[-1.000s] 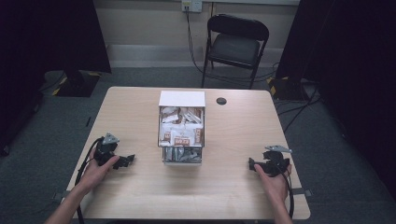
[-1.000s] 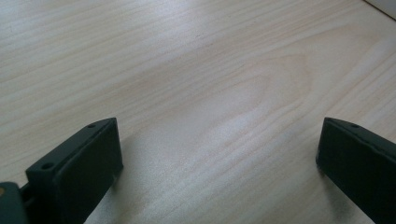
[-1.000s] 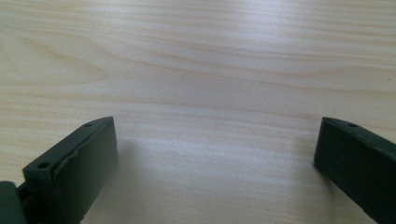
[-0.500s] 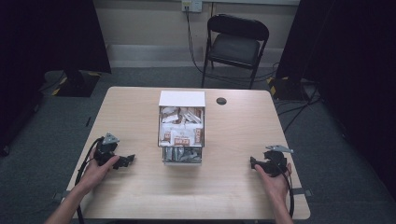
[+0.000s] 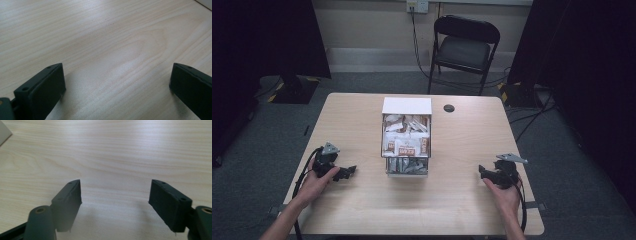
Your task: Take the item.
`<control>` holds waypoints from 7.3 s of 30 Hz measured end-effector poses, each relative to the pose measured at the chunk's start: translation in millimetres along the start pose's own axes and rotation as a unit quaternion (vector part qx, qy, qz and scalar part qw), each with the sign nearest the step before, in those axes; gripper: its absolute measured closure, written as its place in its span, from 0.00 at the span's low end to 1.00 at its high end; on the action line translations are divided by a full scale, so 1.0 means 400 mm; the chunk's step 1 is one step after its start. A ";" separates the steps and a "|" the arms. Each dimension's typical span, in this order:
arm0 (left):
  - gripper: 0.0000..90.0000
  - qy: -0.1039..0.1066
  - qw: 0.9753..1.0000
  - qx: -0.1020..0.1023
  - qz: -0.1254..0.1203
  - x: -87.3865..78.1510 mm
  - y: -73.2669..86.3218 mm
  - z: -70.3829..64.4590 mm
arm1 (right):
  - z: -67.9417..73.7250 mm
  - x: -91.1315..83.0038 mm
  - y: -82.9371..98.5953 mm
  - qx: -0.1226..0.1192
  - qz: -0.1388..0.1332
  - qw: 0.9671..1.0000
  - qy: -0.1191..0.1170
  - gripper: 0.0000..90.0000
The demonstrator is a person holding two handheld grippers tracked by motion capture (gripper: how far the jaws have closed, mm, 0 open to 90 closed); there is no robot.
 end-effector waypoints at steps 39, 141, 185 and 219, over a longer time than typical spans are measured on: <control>0.00 0.000 1.000 0.000 -0.001 0.000 0.000 0.000 | 0.090 -0.100 -0.092 -0.005 -0.039 0.991 -0.132 0.54; 0.00 0.000 1.000 0.000 -0.001 0.000 0.000 0.000 | 0.481 -0.212 -0.380 -0.161 -0.098 0.924 -0.333 0.76; 0.00 0.000 1.000 0.000 -0.001 0.000 0.000 0.000 | 0.527 -0.180 -0.359 -0.196 -0.065 0.901 -0.381 0.92; 0.00 0.000 1.000 0.000 -0.001 0.000 0.000 0.000 | 0.483 -0.206 -0.374 -0.166 -0.105 0.905 -0.378 1.00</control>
Point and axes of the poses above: each handheld gripper's, and its own axes: x roughly forward along the jaws, y roughly out of its underside, z roughly to its left, the point moved 2 cm from there along x, roughly forward along the jaws
